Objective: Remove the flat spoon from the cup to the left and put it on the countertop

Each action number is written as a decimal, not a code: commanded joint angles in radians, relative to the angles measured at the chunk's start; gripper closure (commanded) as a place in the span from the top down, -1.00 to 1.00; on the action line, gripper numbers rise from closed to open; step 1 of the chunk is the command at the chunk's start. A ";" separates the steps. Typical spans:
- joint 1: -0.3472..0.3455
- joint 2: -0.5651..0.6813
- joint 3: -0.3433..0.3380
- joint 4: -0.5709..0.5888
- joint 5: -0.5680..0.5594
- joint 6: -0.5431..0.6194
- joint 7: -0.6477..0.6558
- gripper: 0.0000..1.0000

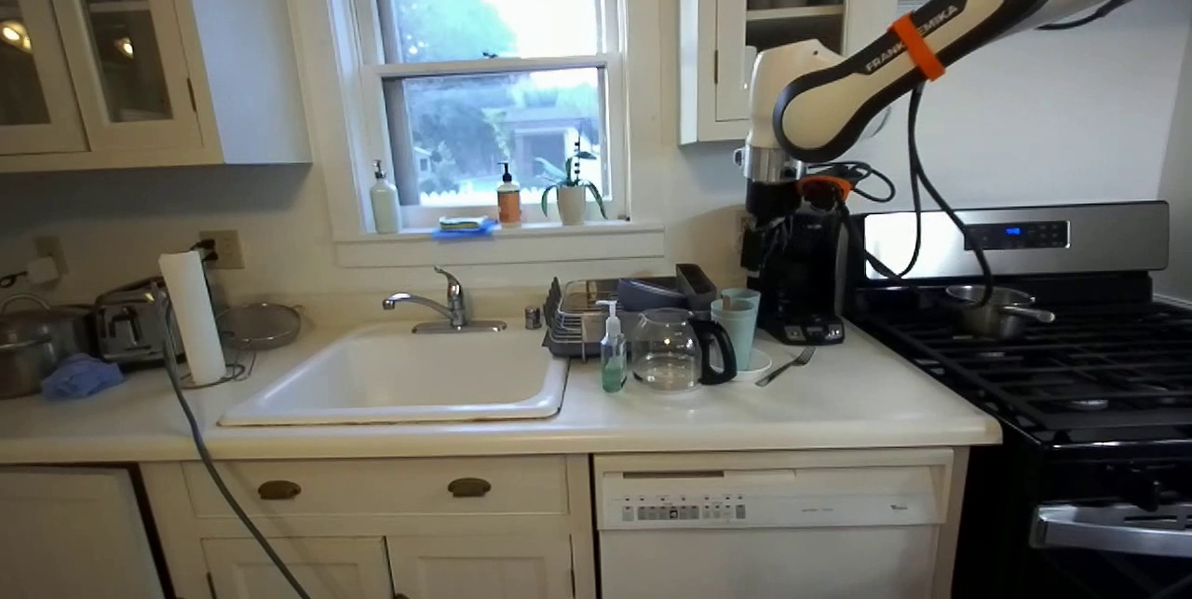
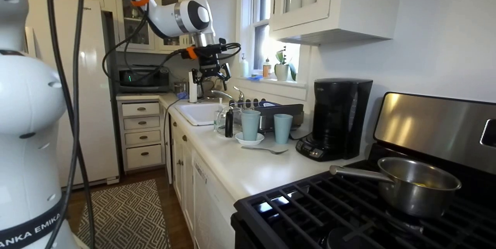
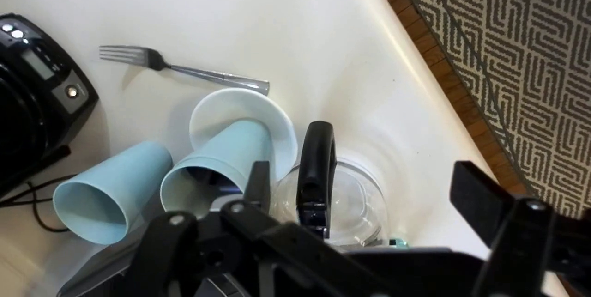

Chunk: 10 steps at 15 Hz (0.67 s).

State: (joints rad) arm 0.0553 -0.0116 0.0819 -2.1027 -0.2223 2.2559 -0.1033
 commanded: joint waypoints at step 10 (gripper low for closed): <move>-0.020 0.261 -0.068 0.218 -0.062 0.173 -0.099 1.00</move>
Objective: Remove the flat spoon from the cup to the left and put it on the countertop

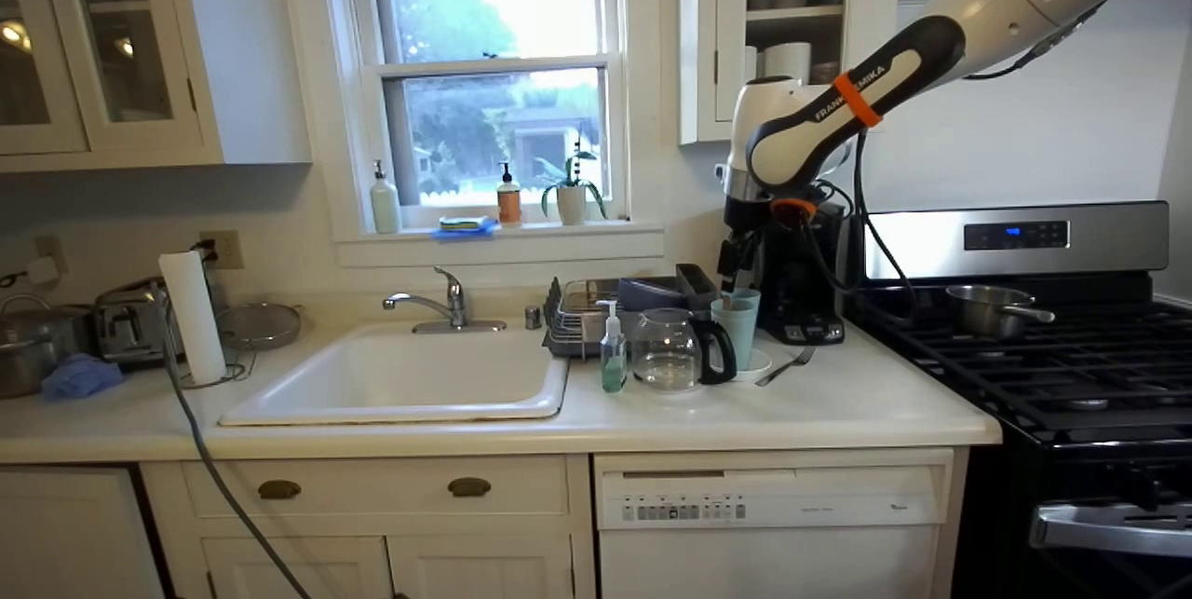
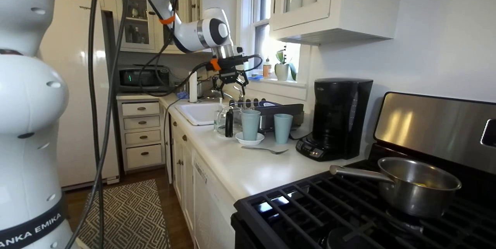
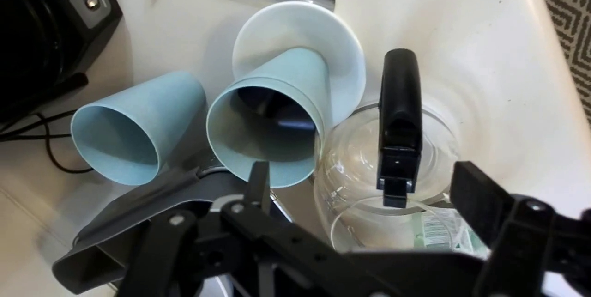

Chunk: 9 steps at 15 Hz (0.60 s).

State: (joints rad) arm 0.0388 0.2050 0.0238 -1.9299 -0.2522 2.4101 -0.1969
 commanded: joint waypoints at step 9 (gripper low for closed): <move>0.013 0.114 -0.047 0.099 -0.105 0.025 0.061 0.18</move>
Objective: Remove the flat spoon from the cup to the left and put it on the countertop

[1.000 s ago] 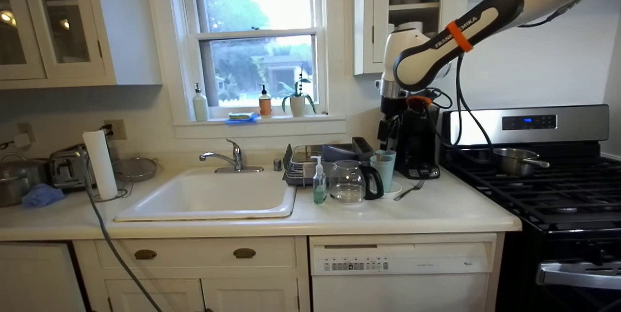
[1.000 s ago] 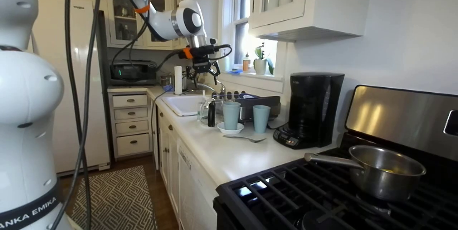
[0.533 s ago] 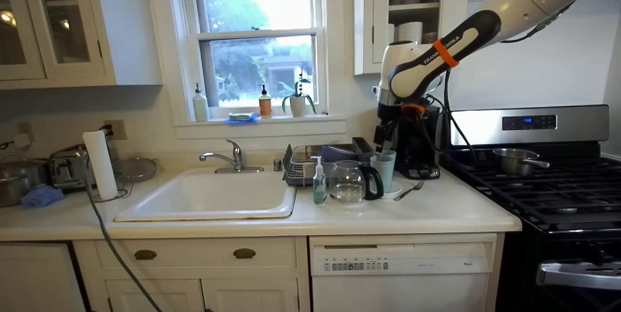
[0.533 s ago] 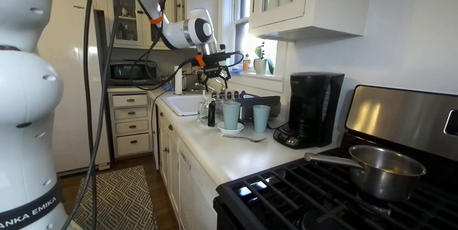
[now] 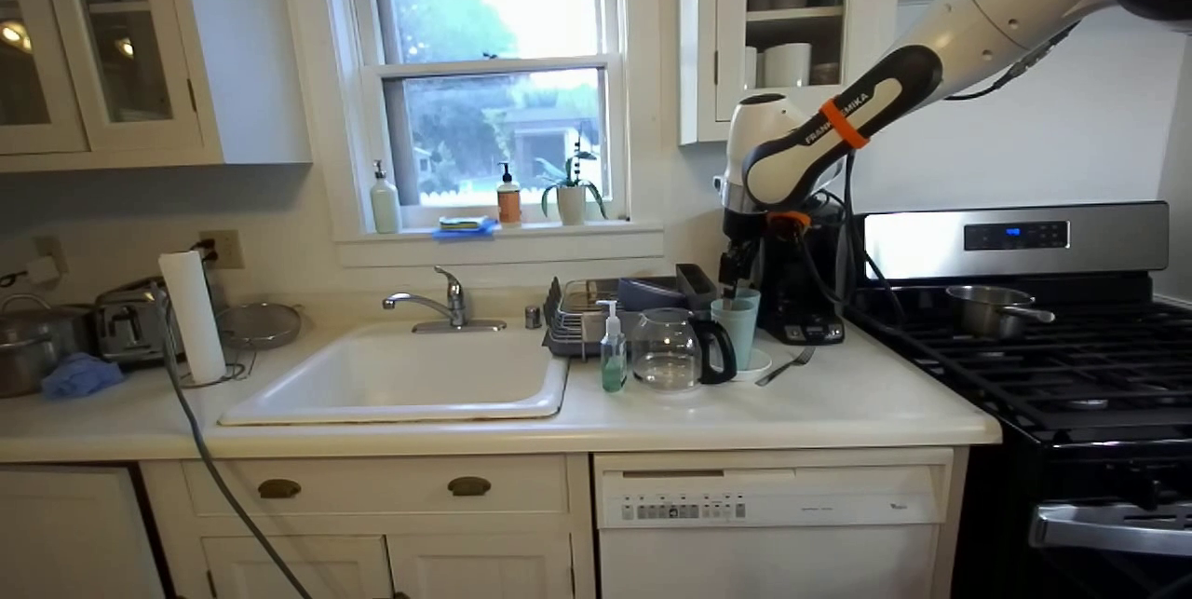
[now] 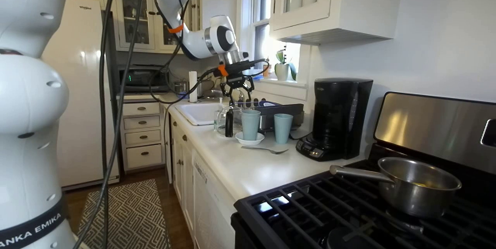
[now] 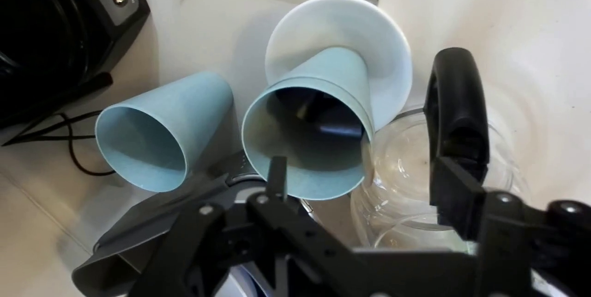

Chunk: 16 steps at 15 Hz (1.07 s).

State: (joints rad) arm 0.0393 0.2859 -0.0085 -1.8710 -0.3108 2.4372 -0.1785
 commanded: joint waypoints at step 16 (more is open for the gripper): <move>0.024 0.069 -0.006 0.070 -0.033 -0.017 0.050 -1.00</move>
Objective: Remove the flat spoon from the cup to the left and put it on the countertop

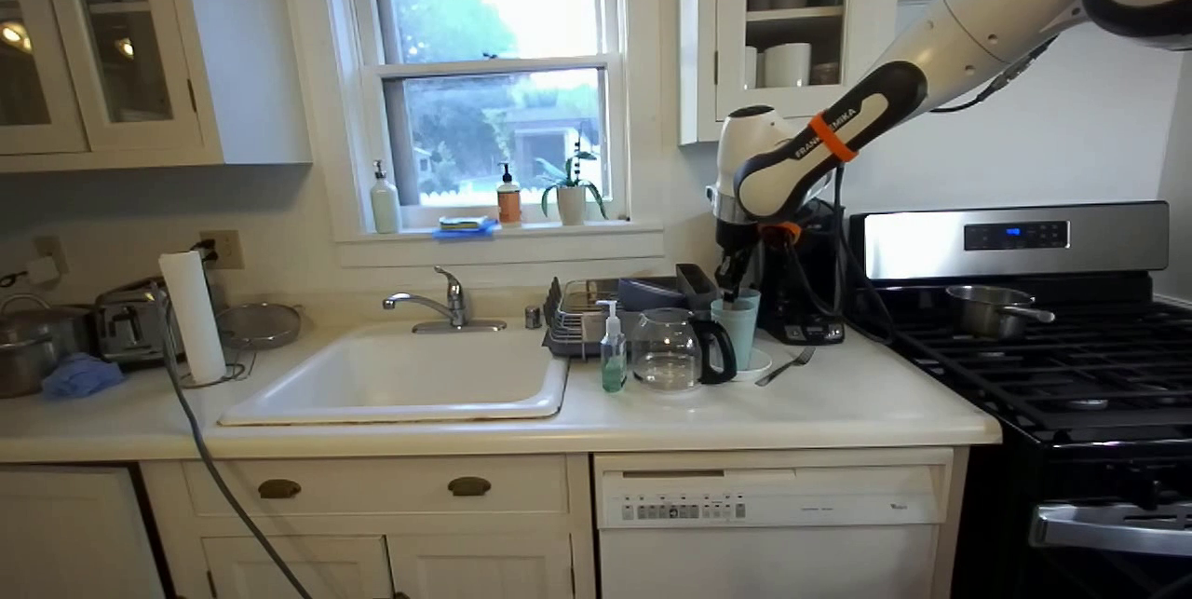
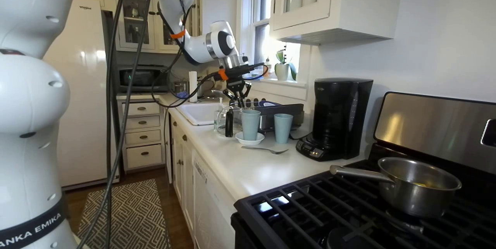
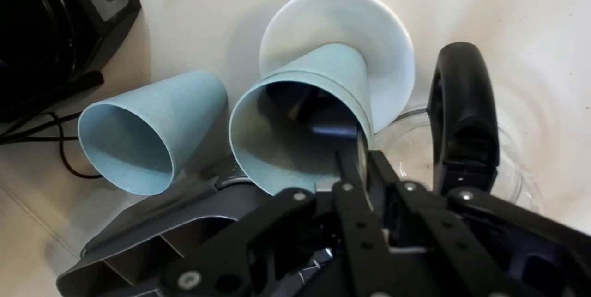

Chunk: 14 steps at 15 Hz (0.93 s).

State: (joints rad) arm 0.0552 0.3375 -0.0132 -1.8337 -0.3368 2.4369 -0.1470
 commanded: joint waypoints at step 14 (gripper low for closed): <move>-0.001 -0.168 0.038 0.032 0.106 -0.199 0.014 -0.99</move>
State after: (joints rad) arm 0.0564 0.2312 0.0141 -1.7976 -0.2682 2.2926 -0.1441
